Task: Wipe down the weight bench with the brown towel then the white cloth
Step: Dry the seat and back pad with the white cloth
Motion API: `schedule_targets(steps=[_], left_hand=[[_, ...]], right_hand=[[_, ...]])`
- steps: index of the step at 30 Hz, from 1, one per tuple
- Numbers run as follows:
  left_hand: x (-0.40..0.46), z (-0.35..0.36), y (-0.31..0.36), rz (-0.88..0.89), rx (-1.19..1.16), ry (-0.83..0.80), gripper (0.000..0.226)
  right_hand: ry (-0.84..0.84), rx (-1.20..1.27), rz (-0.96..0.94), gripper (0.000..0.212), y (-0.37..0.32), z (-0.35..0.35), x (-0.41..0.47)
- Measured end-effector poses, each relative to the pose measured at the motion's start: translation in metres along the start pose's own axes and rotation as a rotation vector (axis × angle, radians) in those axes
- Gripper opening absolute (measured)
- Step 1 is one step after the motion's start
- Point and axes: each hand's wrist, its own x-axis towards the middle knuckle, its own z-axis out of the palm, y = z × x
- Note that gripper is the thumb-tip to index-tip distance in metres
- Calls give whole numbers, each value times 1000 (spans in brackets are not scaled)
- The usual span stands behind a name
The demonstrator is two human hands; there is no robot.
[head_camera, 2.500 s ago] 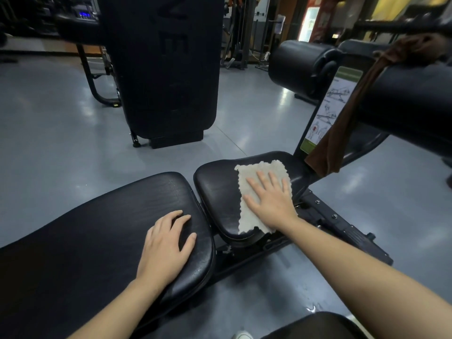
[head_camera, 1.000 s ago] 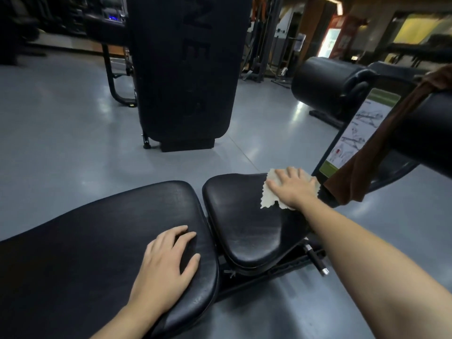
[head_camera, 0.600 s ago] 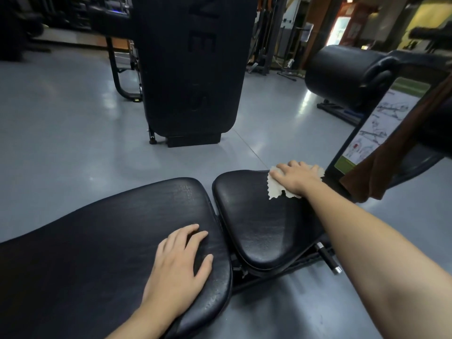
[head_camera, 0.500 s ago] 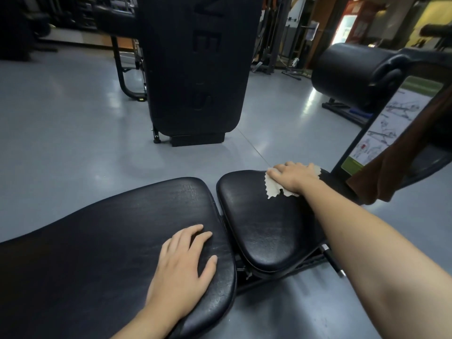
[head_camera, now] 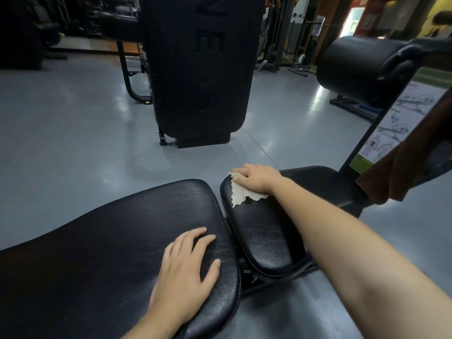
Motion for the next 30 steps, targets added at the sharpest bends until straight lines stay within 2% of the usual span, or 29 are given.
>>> schedule_targets(steps=[2, 4, 10, 17, 19, 23, 30], left_hand=[[0, 0, -1, -4, 1, -1, 47], [0, 1, -1, -8, -2, -2, 47], [0, 0, 0, -13, 4, -7, 48], [0, 0, 2, -19, 20, -12, 47], [0, 0, 2, -22, 23, -12, 48], [0, 3, 0, -20, 35, -10, 48], [0, 4, 0, -12, 50, 2, 47]], right_hand=[[-16, 44, -35, 48, 10, -2, -8], [-20, 68, 25, 52, 26, -6, -16], [-12, -48, 337, 70, 71, -17, -32], [11, -73, 789, 69, 87, -21, -27], [7, -61, 842, 68, 84, -21, -24], [12, -101, 746, 70, 82, -18, -24], [47, -69, 321, 73, 25, -1, -13]])
